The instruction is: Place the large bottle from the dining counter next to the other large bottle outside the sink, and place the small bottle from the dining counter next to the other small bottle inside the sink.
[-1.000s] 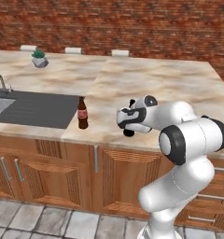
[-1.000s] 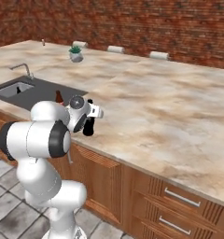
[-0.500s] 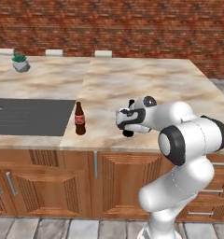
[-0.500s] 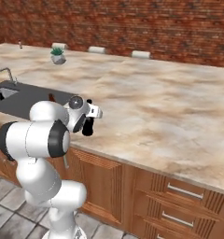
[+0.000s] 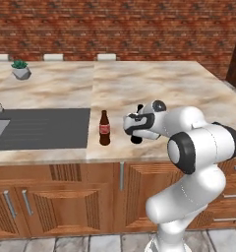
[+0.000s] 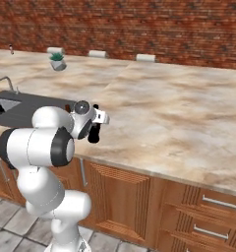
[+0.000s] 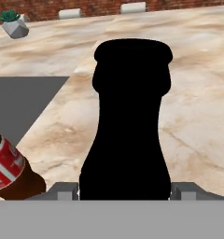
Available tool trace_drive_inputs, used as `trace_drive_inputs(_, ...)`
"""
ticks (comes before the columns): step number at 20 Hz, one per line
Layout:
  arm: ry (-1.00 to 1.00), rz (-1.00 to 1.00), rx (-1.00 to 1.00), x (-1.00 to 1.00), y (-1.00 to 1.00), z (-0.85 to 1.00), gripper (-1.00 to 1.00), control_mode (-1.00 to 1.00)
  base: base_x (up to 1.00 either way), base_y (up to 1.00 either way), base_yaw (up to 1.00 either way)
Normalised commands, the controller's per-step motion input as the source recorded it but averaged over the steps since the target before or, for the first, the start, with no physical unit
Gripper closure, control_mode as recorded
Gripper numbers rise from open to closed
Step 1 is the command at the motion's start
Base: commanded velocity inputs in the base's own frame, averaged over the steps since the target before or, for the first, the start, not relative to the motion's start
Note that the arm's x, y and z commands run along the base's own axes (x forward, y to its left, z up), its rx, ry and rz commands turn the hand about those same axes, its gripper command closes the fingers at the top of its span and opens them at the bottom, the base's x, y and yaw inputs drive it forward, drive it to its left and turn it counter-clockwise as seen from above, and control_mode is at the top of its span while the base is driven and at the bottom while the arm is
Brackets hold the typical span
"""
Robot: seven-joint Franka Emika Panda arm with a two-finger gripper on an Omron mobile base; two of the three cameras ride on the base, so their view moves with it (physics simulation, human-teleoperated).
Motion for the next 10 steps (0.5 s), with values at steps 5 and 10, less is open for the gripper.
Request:
trace_drive_inputs(5, 0.00, 0.00, 0.00, 0.00, 0.00, 0.00, 1.00, 1.00, 0.00, 0.23, -0.04)
trace_drive_inputs(10, 0.00, 0.00, 0.00, 0.00, 0.00, 0.00, 1.00, 1.00, 0.00, 0.00, 0.00)
